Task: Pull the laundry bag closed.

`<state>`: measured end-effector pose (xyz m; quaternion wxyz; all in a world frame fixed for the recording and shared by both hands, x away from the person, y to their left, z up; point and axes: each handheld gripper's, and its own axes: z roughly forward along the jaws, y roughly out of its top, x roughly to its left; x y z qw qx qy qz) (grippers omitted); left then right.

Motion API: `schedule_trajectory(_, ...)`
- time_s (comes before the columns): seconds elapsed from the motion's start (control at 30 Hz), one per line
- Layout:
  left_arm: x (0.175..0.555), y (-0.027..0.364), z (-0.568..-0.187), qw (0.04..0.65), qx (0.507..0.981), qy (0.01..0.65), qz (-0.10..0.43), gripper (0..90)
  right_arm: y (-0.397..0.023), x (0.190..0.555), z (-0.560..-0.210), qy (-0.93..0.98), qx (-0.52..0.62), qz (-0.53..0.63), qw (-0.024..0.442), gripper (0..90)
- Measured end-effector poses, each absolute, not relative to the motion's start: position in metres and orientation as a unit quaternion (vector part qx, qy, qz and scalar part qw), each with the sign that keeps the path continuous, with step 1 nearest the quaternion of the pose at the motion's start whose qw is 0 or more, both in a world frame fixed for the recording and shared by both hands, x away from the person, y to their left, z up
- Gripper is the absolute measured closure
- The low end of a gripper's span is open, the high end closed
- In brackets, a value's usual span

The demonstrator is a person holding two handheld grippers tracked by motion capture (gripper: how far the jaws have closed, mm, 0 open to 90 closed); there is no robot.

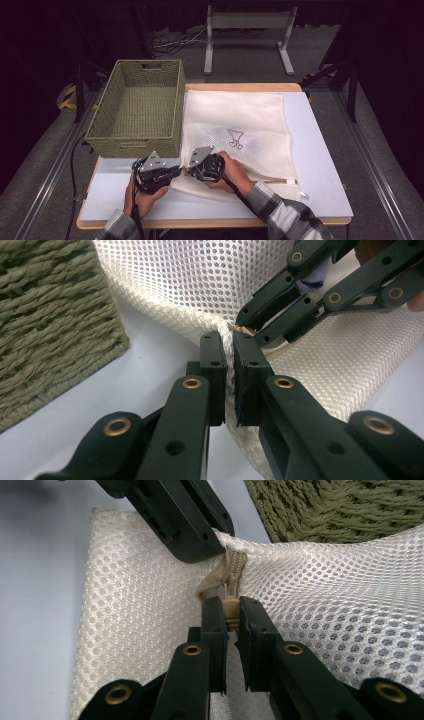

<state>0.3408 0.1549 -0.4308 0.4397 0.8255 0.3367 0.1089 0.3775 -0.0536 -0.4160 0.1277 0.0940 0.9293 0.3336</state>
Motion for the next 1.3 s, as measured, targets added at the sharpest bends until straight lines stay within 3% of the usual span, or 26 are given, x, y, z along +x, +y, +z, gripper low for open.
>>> schedule_trajectory(1.3, 0.3381, 0.1572, -0.4306, 0.463, 0.807, 0.353, 0.103, 85.3, -0.0626, 0.3756, -0.4172, 0.934, 0.091, 0.324, 0.12, 82.3)
